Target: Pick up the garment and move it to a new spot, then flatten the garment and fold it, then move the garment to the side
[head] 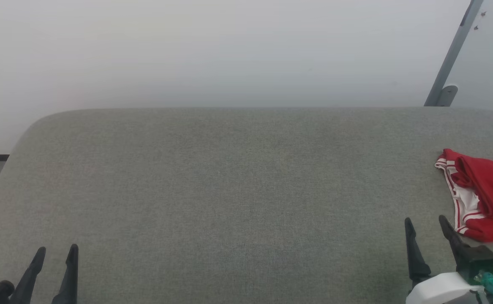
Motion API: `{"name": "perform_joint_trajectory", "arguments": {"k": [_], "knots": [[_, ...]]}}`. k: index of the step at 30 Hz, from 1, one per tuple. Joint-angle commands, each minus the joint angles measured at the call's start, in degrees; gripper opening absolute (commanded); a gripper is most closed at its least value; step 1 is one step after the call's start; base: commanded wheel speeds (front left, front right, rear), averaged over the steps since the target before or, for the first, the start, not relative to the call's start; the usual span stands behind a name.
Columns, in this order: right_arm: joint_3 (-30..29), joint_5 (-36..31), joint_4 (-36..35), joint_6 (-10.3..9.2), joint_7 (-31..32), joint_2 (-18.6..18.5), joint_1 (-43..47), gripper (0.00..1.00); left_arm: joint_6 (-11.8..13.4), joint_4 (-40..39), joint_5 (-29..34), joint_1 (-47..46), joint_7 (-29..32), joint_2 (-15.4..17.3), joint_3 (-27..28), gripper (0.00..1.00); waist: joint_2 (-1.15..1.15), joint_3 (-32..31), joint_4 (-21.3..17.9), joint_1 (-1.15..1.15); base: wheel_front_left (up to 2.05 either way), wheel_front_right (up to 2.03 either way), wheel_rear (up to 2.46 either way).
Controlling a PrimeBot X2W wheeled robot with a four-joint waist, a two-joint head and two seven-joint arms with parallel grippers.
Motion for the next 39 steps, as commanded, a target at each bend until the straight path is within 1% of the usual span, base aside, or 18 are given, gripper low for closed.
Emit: {"name": "perform_joint_trajectory", "arguments": {"k": [1, 15, 22, 23, 29, 39], "knots": [[0.26, -0.12, -0.55, -0.11, -0.28, 0.33, 0.87, 1.0, -0.09, -0.29, -0.16, 0.66, -0.23, 0.09, 0.23, 1.0, 0.0, 0.05, -0.13, 0.0, 0.0, 0.0, 0.0], [2.2, 0.71, -0.48, -0.11, -0.28, 0.57, 1.71, 1.0, -0.09, -0.12, -1.09, 0.85, -0.23, 0.22, -0.08, 1.0, 0.0, -0.33, -0.68, 0.0, 0.0, 0.0, 0.0], [2.78, 0.63, -0.87, -0.11, -0.27, 0.58, 1.52, 1.0, -0.09, -1.04, -1.92, 0.82, -0.23, 0.9, 0.11, 1.0, 0.0, -0.53, -1.0, 0.0, 0.0, 0.0, 0.0], [2.66, 0.58, -0.61, 0.0, 0.01, 0.42, 1.44, 0.0, 0.0, -0.91, -1.48, 0.47, 0.01, 0.76, -0.01, 0.0, 0.0, -0.53, -1.01, 0.0, 0.0, 0.0, 0.0], [2.52, 0.79, 2.61, 0.0, 0.43, 0.66, 3.19, 0.0, 0.0, 1.91, -1.62, 1.33, 0.12, -2.9, -1.31, 0.0, 0.0, -0.52, -1.02, 0.0, 0.0, 0.0, 0.0], [2.18, 13.12, 2.46, -0.01, 3.53, 0.63, 1.46, 0.0, -0.01, 2.2, -9.75, -1.05, 3.04, -5.19, -0.62, 0.0, 0.0, -0.24, -1.14, 0.0, 0.0, 0.0, 0.0]]}}
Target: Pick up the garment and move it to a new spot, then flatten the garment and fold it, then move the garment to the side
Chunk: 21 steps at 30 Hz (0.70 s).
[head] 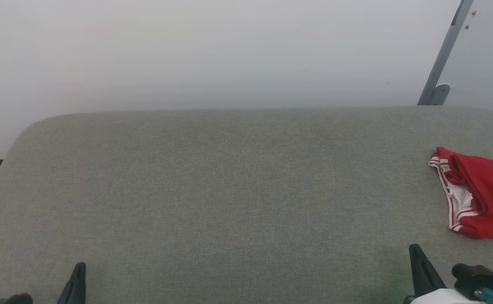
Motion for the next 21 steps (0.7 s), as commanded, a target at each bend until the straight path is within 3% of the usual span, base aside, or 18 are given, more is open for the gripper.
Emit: {"name": "perform_joint_trajectory", "arguments": {"k": [1, 21], "knots": [[-0.09, 2.96, -1.04, -0.01, 0.54, -0.19, -1.7, 0.0, -0.03, -0.68, -2.01, -1.94, 0.63, 0.29, 0.66, 0.0, 0.0, 0.04, -0.01, 0.0, 0.0, 0.0, 0.0], [-0.1, 23.51, -1.88, -0.02, 5.15, -0.24, -4.11, 0.0, -0.05, -0.19, -15.47, -5.86, 5.48, -3.55, 1.8, 0.0, 0.0, 0.6, -0.24, 0.0, 0.0, 0.0, 0.0]]}}
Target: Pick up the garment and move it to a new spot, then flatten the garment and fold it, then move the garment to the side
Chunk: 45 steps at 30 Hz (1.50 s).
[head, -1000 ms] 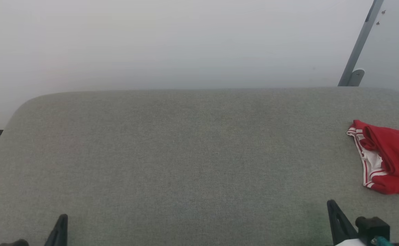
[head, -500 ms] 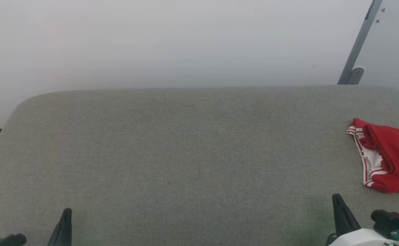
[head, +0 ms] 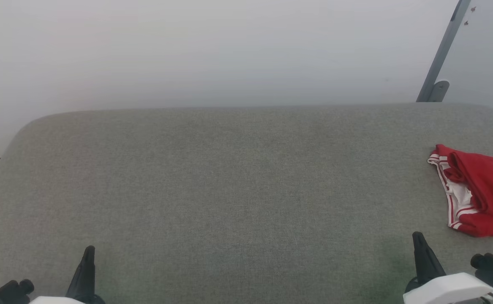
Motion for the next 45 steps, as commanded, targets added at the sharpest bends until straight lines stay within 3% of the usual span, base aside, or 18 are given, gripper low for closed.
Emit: {"name": "perform_joint_trajectory", "arguments": {"k": [1, 45], "knots": [[-0.1, 1.73, -1.09, -0.02, 0.44, -0.22, -1.8, 0.0, -0.05, -0.57, -1.4, -1.6, 0.33, 0.27, 0.59, 0.0, 0.0, 0.02, 0.0, 0.0, 0.0, 0.0, 0.0], [-0.43, 33.34, -1.92, -0.03, 7.89, -0.3, -5.62, 0.0, -0.11, 0.29, -22.15, -7.64, 7.89, -5.72, 2.31, 0.0, 0.0, 1.21, -0.5, 0.0, 0.0, 0.0, 0.0]]}}
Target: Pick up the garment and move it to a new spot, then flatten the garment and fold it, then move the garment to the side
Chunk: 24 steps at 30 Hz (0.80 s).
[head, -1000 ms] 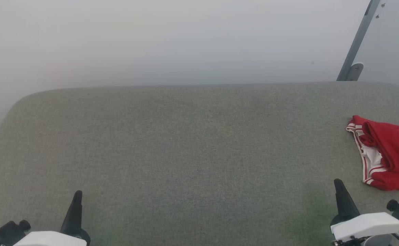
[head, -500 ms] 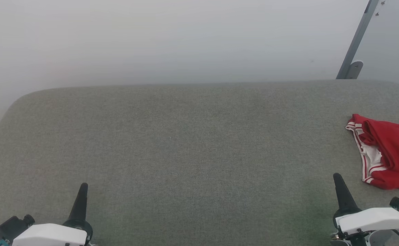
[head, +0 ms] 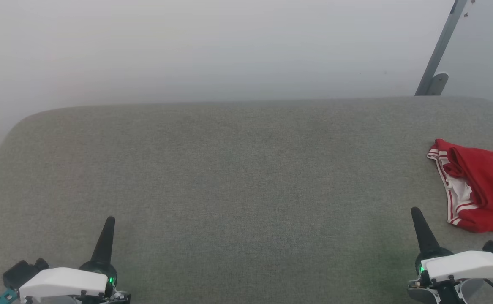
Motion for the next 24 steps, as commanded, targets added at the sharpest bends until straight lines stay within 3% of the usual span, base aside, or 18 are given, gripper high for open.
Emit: {"name": "perform_joint_trajectory", "arguments": {"k": [1, 24], "knots": [[-0.13, 1.6, -0.68, 0.02, 0.58, -0.22, -1.18, 0.0, -0.11, -0.27, -1.29, -1.32, 0.36, 0.1, 0.41, 0.0, 0.0, 0.03, -0.01, 0.0, 0.0, 0.0, 0.0], [-0.25, 13.94, -0.96, 0.01, 3.52, -0.25, -2.58, 0.0, -0.15, 0.1, -9.21, -3.64, 3.31, -2.34, 1.06, 0.0, 0.0, 0.67, -0.28, 0.0, 0.0, 0.0, 0.0]]}}
